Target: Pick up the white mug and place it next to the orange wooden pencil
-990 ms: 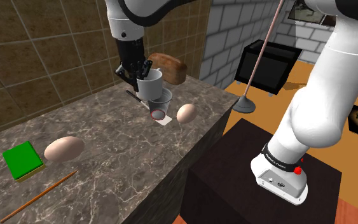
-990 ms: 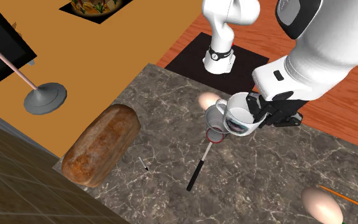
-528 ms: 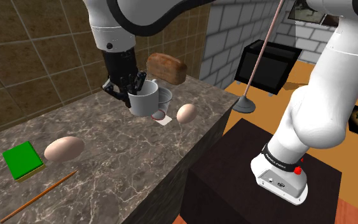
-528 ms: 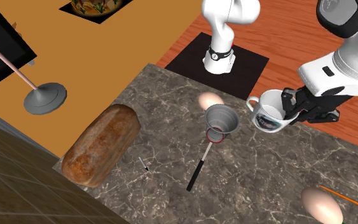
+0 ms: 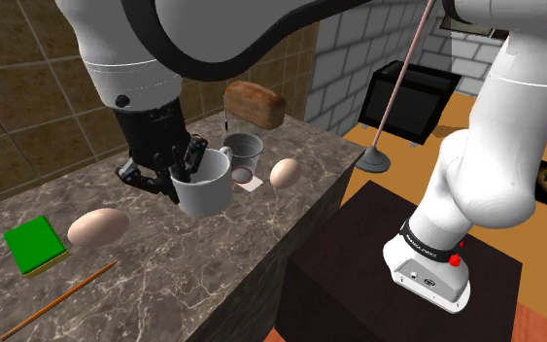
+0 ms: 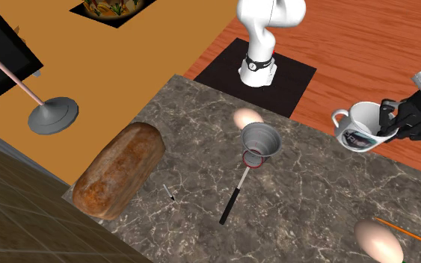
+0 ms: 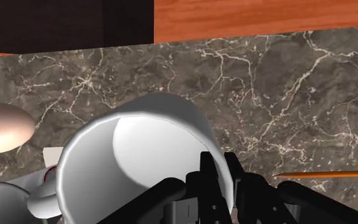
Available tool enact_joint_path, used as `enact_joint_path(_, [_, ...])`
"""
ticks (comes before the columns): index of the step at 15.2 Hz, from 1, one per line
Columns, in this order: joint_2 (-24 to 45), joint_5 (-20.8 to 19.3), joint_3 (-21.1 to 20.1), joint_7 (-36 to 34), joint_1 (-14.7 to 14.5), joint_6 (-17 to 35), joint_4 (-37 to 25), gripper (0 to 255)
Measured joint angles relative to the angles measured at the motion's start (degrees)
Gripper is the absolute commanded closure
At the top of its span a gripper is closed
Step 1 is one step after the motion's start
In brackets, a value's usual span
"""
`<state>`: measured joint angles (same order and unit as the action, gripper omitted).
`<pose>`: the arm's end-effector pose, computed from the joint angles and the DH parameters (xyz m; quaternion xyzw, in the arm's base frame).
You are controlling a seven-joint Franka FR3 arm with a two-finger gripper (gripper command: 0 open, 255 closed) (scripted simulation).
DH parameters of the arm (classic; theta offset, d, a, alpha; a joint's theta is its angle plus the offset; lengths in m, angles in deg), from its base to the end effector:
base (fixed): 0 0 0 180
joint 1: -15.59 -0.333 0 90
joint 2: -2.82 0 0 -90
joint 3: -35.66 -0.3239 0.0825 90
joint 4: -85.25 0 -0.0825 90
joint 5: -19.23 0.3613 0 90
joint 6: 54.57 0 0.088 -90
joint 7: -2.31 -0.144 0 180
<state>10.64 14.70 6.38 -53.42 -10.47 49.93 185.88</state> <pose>0.3412 0.4575 0.4662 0.9996 0.0063 -0.0106 0.0236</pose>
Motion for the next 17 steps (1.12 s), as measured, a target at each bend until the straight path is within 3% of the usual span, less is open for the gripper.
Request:
enact_joint_path(3, [1.2,-0.6,-0.9,-2.6,-1.5,0.3,-0.6,255])
enact_joint_path(17, [4.2,-2.5,-0.7,-4.5,-2.1,10.1,6.7,255])
